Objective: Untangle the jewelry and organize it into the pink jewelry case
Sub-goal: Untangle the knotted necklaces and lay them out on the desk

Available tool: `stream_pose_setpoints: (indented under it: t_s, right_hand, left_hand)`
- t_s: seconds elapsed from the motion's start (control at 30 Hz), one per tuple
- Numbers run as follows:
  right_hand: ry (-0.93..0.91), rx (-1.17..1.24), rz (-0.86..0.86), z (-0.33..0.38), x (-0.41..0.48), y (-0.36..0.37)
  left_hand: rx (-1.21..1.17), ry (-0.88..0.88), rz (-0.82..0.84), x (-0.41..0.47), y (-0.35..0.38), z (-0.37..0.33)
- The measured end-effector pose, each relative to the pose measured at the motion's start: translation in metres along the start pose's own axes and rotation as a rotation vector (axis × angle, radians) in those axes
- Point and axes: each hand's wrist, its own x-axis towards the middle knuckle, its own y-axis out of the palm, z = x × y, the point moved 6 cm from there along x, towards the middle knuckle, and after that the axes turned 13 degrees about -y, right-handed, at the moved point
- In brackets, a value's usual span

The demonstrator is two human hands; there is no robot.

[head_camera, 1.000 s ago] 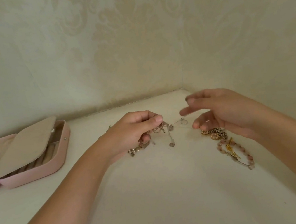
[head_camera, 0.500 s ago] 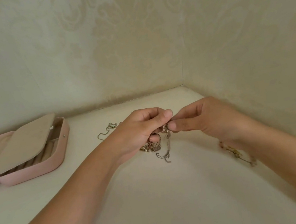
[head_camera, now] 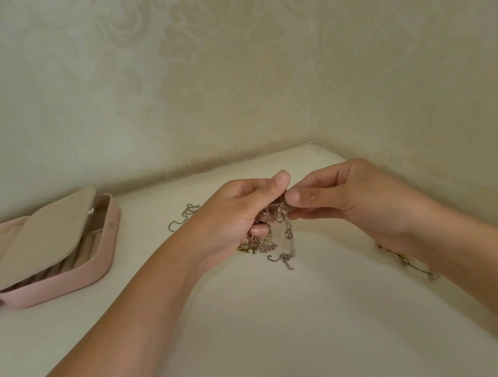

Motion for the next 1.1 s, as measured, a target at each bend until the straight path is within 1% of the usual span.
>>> stream_pose_setpoints:
  t_s: [0.17,0.27,0.33,0.37,0.43,0.5,0.63,0.73,0.8,0.9,0.97,1.0,1.1]
  right_hand:
    - [-0.015,-0.166,-0.059,0.001,0.001,-0.004]
    - [-0.013,-0.111,-0.085,0.000,0.002,-0.005]
    - [-0.009,-0.098,-0.021,0.002,0.002,-0.002]
    - [-0.007,-0.071,0.063,0.002,0.001,0.004]
    - [0.000,0.037,0.234,0.001,-0.002,0.018]
    - [0.018,0.148,0.276,0.000,-0.003,0.021]
    - [0.089,0.373,0.232,-0.002,-0.002,0.021]
    - [0.155,0.591,0.120,-0.003,-0.001,0.019]
    - [0.176,0.666,0.038,-0.006,0.000,0.016]
    - [0.156,0.698,-0.049,-0.008,0.003,0.010]
    - [0.125,0.699,-0.074,-0.008,0.005,0.007]
    - [0.107,0.677,-0.069,-0.008,0.006,0.006]
    - [0.029,0.499,-0.020,-0.009,0.006,0.007]
  left_hand:
    - [0.021,-0.024,0.032,-0.001,0.003,0.001]
    - [-0.004,-0.050,0.019,0.001,0.002,0.004]
    - [0.010,-0.066,0.025,0.003,0.003,0.007]
    - [0.025,-0.070,0.032,0.003,0.004,0.008]
    - [0.043,-0.065,0.054,0.003,0.005,0.008]
    - [0.049,-0.037,0.073,0.000,0.006,0.004]
    - [0.093,0.001,0.071,-0.005,0.004,-0.003]
    - [0.129,0.007,0.117,-0.006,0.002,-0.004]
    - [0.174,-0.027,0.128,-0.007,0.001,-0.002]
    - [0.326,-0.064,0.074,-0.006,0.001,0.002]
    - [0.331,-0.069,-0.004,-0.004,-0.002,0.002]
    - [0.302,-0.072,-0.048,-0.004,-0.005,0.002]
    - [0.299,-0.030,-0.210,-0.001,-0.014,0.001]
